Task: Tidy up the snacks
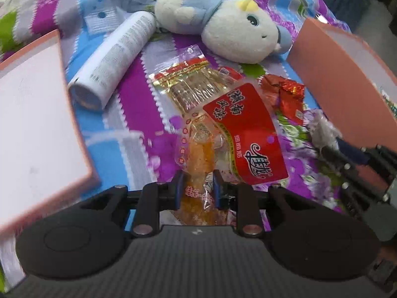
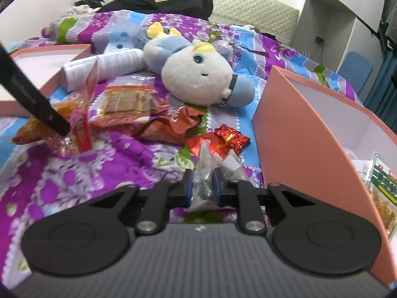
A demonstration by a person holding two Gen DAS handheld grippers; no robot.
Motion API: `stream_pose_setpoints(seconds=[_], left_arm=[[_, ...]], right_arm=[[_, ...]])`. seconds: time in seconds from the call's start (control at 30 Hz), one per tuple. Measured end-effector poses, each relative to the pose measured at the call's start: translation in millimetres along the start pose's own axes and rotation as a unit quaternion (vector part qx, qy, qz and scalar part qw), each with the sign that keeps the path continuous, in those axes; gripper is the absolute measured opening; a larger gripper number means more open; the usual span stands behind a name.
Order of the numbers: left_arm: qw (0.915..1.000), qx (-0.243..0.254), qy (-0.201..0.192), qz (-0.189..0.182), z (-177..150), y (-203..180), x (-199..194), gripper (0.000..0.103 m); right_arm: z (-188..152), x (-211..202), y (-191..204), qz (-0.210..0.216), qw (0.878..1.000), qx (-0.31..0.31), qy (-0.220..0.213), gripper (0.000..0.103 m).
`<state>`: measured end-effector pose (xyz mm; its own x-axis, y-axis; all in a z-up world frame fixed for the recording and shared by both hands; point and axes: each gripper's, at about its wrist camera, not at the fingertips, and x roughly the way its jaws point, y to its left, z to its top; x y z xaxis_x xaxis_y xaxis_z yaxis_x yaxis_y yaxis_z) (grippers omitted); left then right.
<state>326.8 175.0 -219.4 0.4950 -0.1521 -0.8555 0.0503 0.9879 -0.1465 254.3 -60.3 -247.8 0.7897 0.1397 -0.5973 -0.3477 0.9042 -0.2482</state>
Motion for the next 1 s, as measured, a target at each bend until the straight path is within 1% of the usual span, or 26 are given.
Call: stream_pose_setpoints(seconds=[0.1,0.17,0.23,0.37,0.5,0.57,0.67,0.73,0.77,0.8,0.83,0.87,0.9,0.93,0.97,1.0], left_arm=[[0.9992,-0.038,-0.006,-0.005,-18,-4,-19,0.027],[0.9989,-0.042,-0.014,0.012,-30,-12,-30,0.027],[0.9979,-0.062,-0.012,0.016,-42,-16,-39,0.027],[0.9960,-0.080,-0.016,0.037,-68,-27,-55,0.028],[0.9897,-0.135,-0.025,0.043,-93,-26,-65,0.028],[0.9867,-0.152,-0.027,0.052,-103,-27,-67,0.029],[0.9823,-0.178,-0.031,0.050,-116,-26,-67,0.030],[0.9828,-0.177,-0.024,0.048,-119,-28,-62,0.034],[0.9840,-0.171,-0.025,0.044,-120,-29,-60,0.043],[0.9854,-0.164,-0.026,0.040,-120,-30,-60,0.054],[0.9866,-0.157,-0.029,0.035,-121,-31,-60,0.061],[0.9875,-0.151,-0.031,0.034,-122,-31,-61,0.076],[0.9886,-0.143,-0.031,0.035,-122,-31,-62,0.082],[0.9898,-0.135,-0.030,0.035,-123,-31,-63,0.083],[0.9909,-0.127,-0.029,0.033,-124,-30,-63,0.083],[0.9921,-0.120,-0.025,0.024,-125,-28,-63,0.085]], right_arm=[[-7,-18,3,0.008,1.000,-0.010,-0.003,0.018],[-11,-30,4,0.013,1.000,-0.013,-0.005,0.018],[-16,-42,5,0.018,1.000,-0.020,-0.005,0.018],[-29,-67,7,0.032,0.999,-0.033,-0.004,0.018],[-42,-91,8,0.047,0.998,-0.041,-0.005,0.018],[-49,-102,9,0.057,0.997,-0.047,-0.004,0.018],[-58,-113,11,0.077,0.996,-0.048,-0.007,0.018],[-64,-113,15,0.096,0.994,-0.052,-0.005,0.019],[-65,-113,16,0.102,0.993,-0.053,-0.004,0.021],[-67,-112,17,0.107,0.993,-0.051,-0.004,0.022],[-67,-110,17,0.113,0.992,-0.048,-0.003,0.023],[-67,-110,17,0.117,0.992,-0.045,-0.003,0.026],[-67,-110,16,0.123,0.992,-0.041,-0.003,0.030],[-67,-110,15,0.131,0.991,-0.035,-0.005,0.036],[-67,-110,14,0.137,0.990,-0.029,-0.006,0.054],[-68,-110,14,0.140,0.990,-0.022,-0.010,0.075]])
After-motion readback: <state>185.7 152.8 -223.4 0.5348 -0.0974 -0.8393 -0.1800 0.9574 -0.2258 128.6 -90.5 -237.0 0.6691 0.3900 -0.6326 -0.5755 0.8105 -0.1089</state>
